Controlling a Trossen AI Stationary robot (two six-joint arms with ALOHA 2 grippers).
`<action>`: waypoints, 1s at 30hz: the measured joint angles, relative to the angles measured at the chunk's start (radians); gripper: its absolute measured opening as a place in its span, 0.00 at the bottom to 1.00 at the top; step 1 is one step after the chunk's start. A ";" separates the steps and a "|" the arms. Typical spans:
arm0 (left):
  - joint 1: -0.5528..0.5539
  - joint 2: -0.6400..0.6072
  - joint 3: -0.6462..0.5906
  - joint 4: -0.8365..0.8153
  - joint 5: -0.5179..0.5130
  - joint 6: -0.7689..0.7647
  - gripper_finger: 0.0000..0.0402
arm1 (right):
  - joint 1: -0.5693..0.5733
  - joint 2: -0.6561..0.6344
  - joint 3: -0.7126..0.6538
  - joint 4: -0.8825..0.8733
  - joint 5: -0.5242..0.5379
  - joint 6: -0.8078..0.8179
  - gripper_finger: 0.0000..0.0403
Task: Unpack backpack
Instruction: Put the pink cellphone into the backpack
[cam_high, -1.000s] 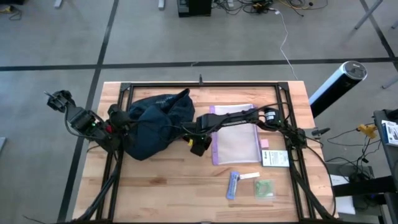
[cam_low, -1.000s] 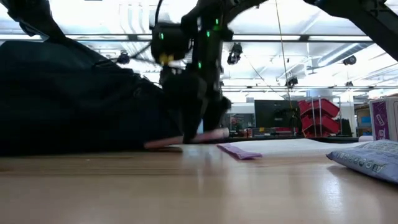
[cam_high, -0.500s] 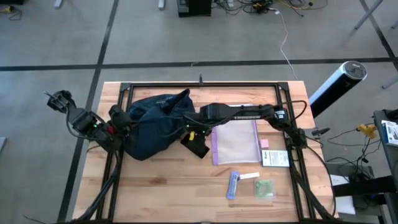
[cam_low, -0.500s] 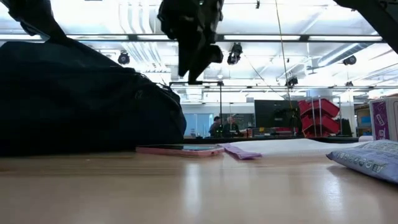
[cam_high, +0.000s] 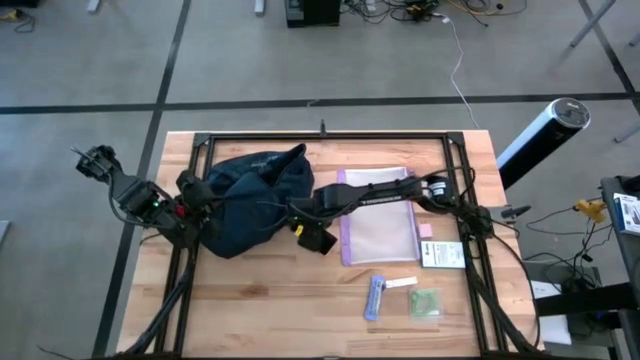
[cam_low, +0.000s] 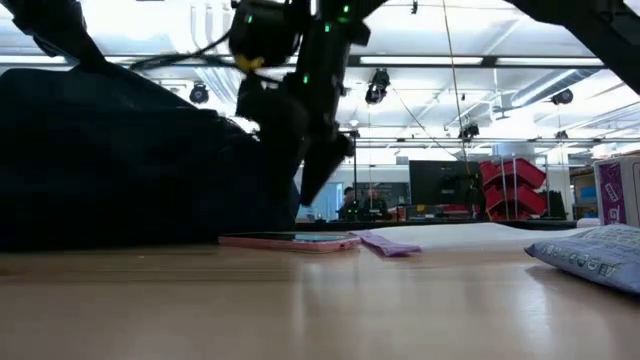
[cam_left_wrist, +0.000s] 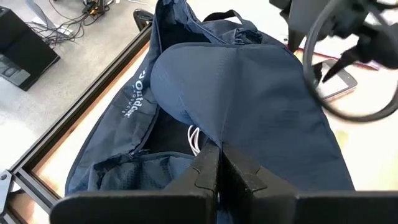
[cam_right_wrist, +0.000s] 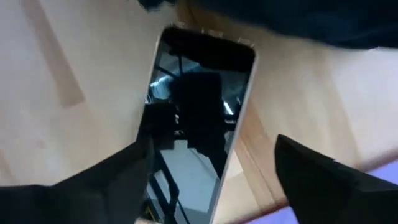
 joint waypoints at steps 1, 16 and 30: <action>0.000 0.000 0.000 0.000 0.000 0.003 0.00 | 0.000 0.007 0.000 0.001 0.000 0.000 0.87; 0.000 0.000 -0.003 0.000 0.002 0.006 0.00 | 0.014 0.116 0.005 0.091 -0.015 0.060 0.99; 0.000 0.000 -0.011 0.001 0.001 0.006 0.00 | 0.018 0.118 -0.043 0.137 0.037 0.063 0.91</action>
